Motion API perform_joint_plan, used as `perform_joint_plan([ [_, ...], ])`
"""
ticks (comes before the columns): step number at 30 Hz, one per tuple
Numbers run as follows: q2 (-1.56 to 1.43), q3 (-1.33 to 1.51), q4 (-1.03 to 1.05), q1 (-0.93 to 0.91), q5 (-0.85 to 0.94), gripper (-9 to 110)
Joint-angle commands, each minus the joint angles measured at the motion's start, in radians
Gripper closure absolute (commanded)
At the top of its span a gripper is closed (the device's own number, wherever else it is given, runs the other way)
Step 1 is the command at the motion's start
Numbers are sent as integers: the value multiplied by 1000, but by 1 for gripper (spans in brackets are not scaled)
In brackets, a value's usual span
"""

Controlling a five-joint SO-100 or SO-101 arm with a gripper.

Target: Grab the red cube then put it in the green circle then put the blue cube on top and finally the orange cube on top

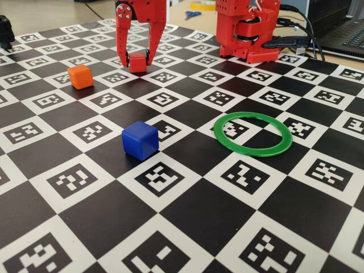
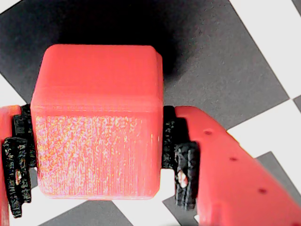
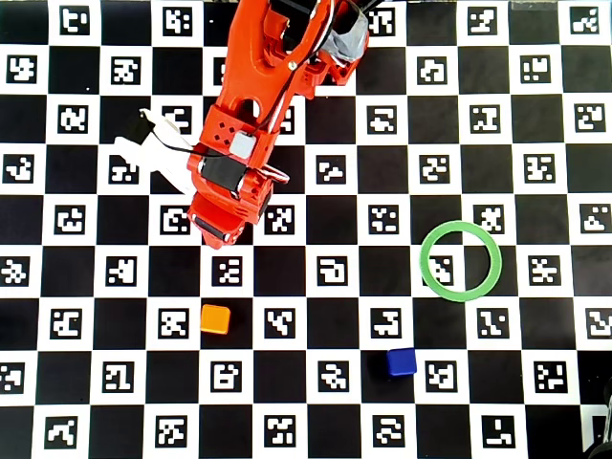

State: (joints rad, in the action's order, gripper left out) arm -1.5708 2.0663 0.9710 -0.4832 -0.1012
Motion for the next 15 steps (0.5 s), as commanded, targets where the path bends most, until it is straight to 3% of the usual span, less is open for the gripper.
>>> perform_joint_plan([
  [1,-8,-60,9,0,-3,90],
  [8,-72,-110,92,-5,28,90],
  [15,-129,-287,307,6,69,90],
])
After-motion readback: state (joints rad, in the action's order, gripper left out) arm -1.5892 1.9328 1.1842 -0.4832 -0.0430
